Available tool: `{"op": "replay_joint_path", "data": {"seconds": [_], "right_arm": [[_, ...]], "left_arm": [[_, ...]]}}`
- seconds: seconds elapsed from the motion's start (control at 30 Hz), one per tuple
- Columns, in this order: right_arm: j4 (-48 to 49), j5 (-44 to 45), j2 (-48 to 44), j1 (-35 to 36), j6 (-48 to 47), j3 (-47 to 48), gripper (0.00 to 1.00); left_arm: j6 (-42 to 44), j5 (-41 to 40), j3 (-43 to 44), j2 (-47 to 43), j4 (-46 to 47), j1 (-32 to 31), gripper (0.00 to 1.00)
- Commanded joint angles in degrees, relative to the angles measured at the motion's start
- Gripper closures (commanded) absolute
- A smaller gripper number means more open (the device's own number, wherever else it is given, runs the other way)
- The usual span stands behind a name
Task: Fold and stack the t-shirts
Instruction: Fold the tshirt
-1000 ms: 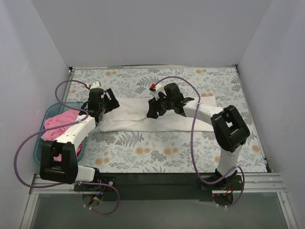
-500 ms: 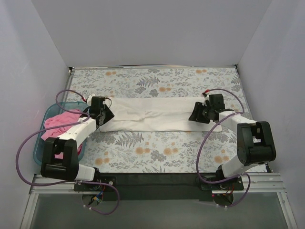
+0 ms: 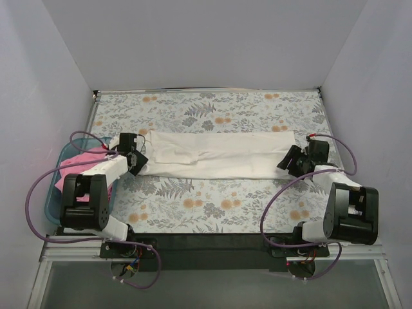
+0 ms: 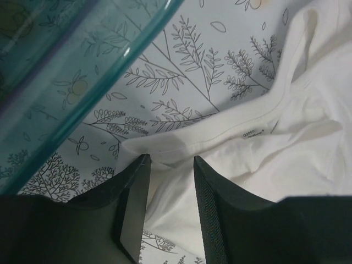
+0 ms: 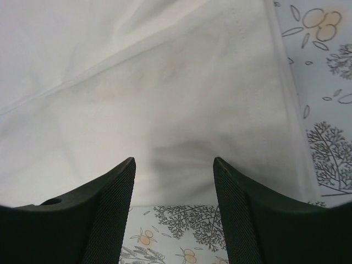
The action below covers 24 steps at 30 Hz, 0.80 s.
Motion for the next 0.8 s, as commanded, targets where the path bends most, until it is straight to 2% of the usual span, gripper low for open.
{"op": "replay_joint_path", "data": {"seconds": [0.0, 0.2, 0.33, 0.43, 0.5, 0.6, 0.7, 0.77], "right_arm": [[-6.6, 6.3, -1.9, -1.5, -1.4, -2.4, 0.44], [-5.3, 1.2, -6.0, -1.5, -1.5, 1.8, 0.41], [-1.7, -4.5, -3.3, -1.5, -1.4, 7.5, 0.41], [0.1, -7.2, 1.3, -1.5, -1.2, 13.3, 0.41], [1.2, -8.6, 3.7, -1.5, -0.9, 17.2, 0.42], [4.5, -10.0, 8.9, -1.5, -0.1, 20.5, 0.42], [5.7, -10.8, 16.1, -1.5, 0.0, 25.1, 0.44], [6.2, -10.6, 18.7, -1.5, 0.1, 28.2, 0.45]], "left_arm": [[-0.1, -2.2, 1.1, 4.1, -4.2, 1.8, 0.63], [2.1, -1.6, 4.2, -3.1, -4.0, 0.9, 0.51], [4.4, -1.3, 8.8, -5.7, -3.1, -1.9, 0.42], [6.2, -0.4, 12.7, -4.1, 0.3, -3.5, 0.39], [7.5, 1.9, 15.1, -1.7, 3.2, -3.8, 0.39], [9.1, 4.8, 19.6, 4.8, 6.4, -3.8, 0.44], [10.4, 6.7, 24.9, 12.2, 7.8, -3.8, 0.52], [10.9, 7.3, 28.0, 16.5, 8.4, -3.8, 0.63]]}}
